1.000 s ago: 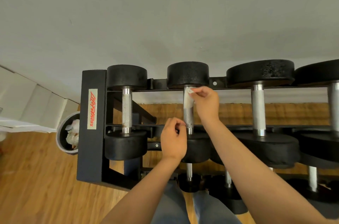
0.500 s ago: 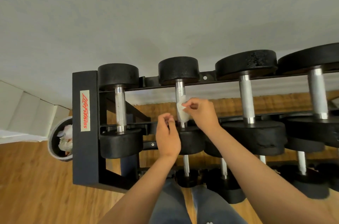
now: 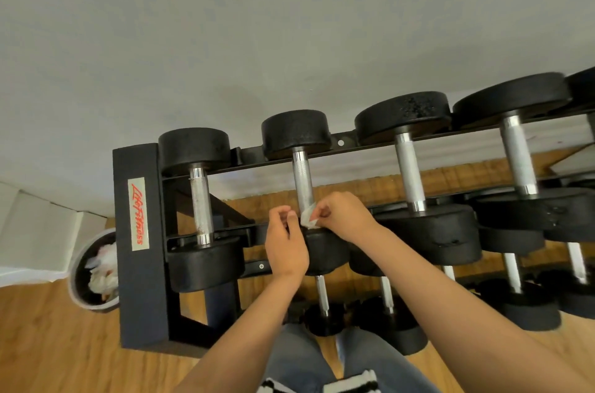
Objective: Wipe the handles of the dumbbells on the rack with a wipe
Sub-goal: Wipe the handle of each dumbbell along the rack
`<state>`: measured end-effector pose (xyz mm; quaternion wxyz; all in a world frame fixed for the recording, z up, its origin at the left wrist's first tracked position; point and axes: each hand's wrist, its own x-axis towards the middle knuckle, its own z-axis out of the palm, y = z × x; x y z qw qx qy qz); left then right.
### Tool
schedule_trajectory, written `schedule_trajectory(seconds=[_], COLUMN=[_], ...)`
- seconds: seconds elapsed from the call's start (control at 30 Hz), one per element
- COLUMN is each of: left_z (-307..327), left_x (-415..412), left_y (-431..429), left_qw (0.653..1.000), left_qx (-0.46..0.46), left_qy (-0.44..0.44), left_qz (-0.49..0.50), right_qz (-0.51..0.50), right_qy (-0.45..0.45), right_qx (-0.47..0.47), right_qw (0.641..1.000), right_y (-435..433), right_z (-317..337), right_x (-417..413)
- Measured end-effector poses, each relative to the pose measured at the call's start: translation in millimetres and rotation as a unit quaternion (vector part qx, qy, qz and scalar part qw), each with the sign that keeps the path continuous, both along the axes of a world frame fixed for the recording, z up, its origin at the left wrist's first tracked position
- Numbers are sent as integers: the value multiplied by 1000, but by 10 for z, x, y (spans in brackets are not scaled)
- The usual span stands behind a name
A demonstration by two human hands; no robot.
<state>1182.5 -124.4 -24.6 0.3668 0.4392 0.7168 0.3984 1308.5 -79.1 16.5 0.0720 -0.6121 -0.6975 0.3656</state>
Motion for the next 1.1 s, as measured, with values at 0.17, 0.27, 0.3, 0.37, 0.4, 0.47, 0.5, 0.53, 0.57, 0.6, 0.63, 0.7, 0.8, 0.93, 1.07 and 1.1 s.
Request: schedule_trajectory(seconds=[0.17,0.27,0.3,0.37,0.4,0.47,0.5,0.53,0.57,0.6,0.63,0.7,0.8,0.93,1.07,1.1], left_z=[-15,-6,6,7,0,-12,-16,-20,-20,-22,-27,-46,-67,-75,-67,-63], left_x=[-48,-114,-133,-170,-185,-202,-203,-202,-200,-198,-200,-211,-218,-228,-244,-245], left_y=[12,-1,-4,-8,-12,-20,-22,-23,-23,-20,-17,-13,2,13,18,21], left_qw=[1000,997,996,993,992,991,991,991,991,990,990,989,989,987,985,984], left_qx=[-16,-17,-17,-20,-20,-16,-13,-11,-10,-10,-8,0,8,24,33,32], left_qy=[-14,8,15,23,26,34,35,36,36,36,35,36,38,36,39,39], left_qz=[-23,-69,-87,-112,-120,-129,-131,-131,-132,-133,-136,-141,-142,-152,-166,-170], right_qz=[0,-20,-34,-64,-80,-97,-94,-88,-85,-87,-95,-109,-138,-187,-207,-205], right_qy=[22,58,67,69,67,72,76,75,70,67,68,75,68,70,48,40], right_qx=[3,34,50,83,97,117,123,129,133,135,137,149,210,241,246,249], right_qw=[1000,997,996,992,990,986,985,985,985,985,984,980,965,950,946,946], right_y=[-108,-281,-353,-517,-601,-759,-829,-884,-930,-967,-1002,-1057,-1081,-1079,-1056,-1049], right_z=[104,148,165,193,193,161,132,104,77,54,36,7,-82,-109,-105,-107], right_x=[76,121,138,177,192,195,185,167,147,129,110,64,-25,-133,-197,-207])
